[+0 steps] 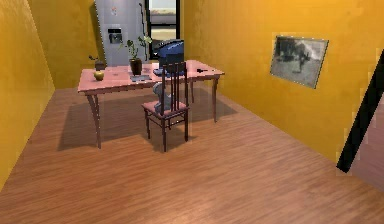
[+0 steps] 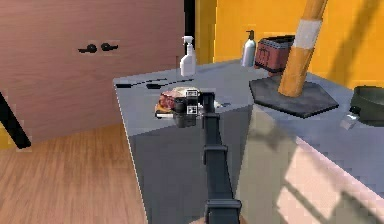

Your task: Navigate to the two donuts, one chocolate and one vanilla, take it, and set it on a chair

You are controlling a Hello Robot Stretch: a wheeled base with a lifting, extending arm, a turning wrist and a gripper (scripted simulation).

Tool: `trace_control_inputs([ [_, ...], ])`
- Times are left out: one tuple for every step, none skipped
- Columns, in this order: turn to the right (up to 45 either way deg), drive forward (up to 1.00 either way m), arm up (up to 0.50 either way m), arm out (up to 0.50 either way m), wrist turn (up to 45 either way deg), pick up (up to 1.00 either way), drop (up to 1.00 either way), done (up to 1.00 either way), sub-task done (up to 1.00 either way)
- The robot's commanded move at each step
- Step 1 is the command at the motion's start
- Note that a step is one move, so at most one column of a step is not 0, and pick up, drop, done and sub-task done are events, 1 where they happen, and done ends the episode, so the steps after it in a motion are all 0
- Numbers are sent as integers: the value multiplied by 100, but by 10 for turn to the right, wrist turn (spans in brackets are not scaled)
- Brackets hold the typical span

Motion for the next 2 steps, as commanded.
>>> trace_control_inputs([
  [0,0,10,0,0,0,0,0,0],
  [0,0,6,0,0,0,0,0,0],
])
